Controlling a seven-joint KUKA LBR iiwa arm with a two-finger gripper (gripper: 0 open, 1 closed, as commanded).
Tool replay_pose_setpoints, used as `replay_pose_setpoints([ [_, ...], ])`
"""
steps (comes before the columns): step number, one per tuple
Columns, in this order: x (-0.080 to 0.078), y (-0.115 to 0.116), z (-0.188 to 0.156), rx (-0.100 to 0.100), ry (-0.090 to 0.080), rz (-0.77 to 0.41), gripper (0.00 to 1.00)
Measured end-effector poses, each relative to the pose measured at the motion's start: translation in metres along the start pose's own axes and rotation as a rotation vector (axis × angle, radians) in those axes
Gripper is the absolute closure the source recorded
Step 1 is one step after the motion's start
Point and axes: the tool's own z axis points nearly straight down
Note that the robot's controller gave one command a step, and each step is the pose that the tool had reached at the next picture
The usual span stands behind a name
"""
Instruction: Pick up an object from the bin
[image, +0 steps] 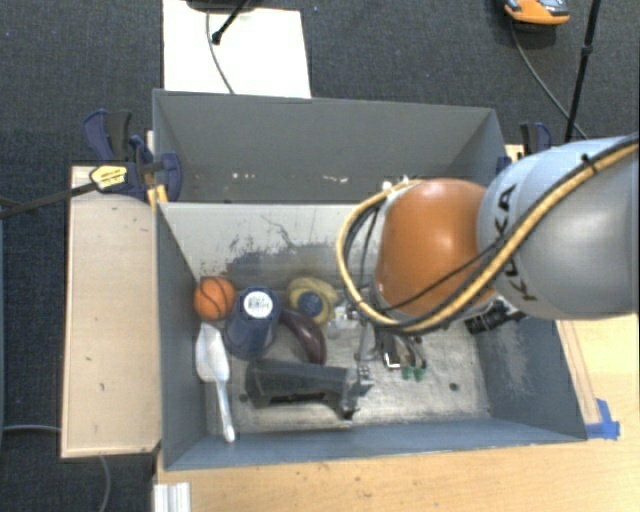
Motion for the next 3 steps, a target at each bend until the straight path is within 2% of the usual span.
replay_pose_setpoints([
  [1, -0.002, -0.001, -0.004, -0.001, -0.008, 0.003, 0.0],
  [2, 0.005, 0.027, 0.086, 0.004, -0.005, 0.14, 1.0],
  [3, 0.005, 0.027, 0.087, 0.004, -0.004, 0.141, 1.0],
])
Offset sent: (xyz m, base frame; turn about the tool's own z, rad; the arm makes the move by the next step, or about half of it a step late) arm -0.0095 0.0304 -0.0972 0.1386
